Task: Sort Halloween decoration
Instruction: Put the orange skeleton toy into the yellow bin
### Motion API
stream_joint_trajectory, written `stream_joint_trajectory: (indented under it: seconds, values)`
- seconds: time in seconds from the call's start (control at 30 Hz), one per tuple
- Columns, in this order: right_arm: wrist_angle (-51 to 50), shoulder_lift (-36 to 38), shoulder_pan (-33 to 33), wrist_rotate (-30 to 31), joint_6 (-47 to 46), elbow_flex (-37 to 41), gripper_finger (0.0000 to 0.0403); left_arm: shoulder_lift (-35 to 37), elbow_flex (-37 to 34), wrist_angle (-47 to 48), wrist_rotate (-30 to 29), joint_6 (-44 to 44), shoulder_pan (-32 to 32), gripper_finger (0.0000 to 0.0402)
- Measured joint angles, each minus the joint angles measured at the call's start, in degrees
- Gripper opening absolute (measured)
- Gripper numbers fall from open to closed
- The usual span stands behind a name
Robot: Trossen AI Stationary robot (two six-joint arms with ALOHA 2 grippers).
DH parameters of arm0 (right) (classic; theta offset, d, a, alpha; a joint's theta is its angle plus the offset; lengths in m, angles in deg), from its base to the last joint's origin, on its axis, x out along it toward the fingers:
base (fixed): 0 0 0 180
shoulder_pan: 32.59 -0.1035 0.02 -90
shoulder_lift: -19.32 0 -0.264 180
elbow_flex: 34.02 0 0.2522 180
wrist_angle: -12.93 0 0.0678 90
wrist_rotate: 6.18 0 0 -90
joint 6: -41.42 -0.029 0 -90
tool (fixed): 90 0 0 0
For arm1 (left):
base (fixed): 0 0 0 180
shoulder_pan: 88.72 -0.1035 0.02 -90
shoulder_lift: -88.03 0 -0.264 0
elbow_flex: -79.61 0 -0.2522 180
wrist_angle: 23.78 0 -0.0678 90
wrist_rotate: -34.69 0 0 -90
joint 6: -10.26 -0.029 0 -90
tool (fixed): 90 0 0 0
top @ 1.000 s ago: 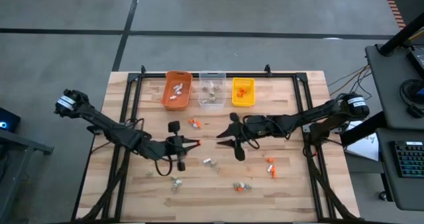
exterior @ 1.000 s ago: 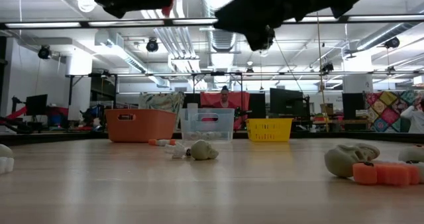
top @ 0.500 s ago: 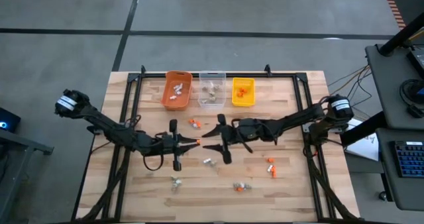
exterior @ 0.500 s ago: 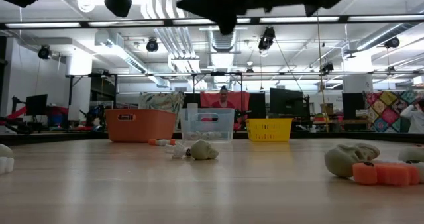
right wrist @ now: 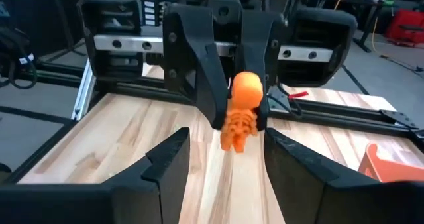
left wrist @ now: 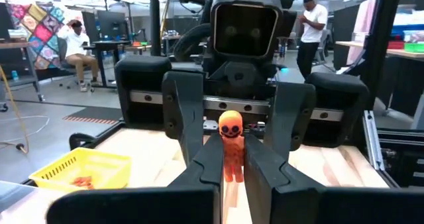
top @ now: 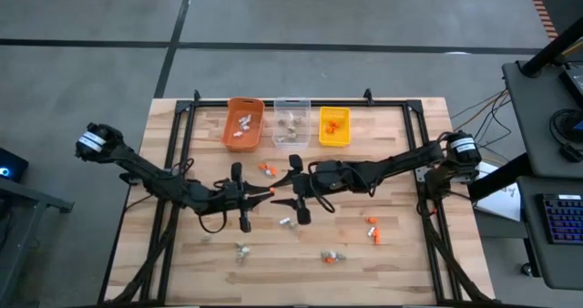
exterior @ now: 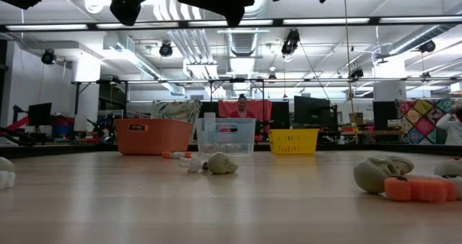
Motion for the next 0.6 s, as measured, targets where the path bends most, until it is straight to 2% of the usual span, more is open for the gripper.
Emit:
stream_joint_trajectory:
  seconds: [0.27, 0.6]
  values:
    - [0.1, 0.0, 0.0, 0.0, 0.4, -0.2, 0.0141, 0.0, 0.0, 0.6, 0.0, 0.2, 0.0, 0.0007]
    - [-0.1, 0.0, 0.0, 0.2, 2.1, -0.2, 0.0047, 0.0, 0.0, 0.9, 0.1, 1.6, 0.1, 0.002]
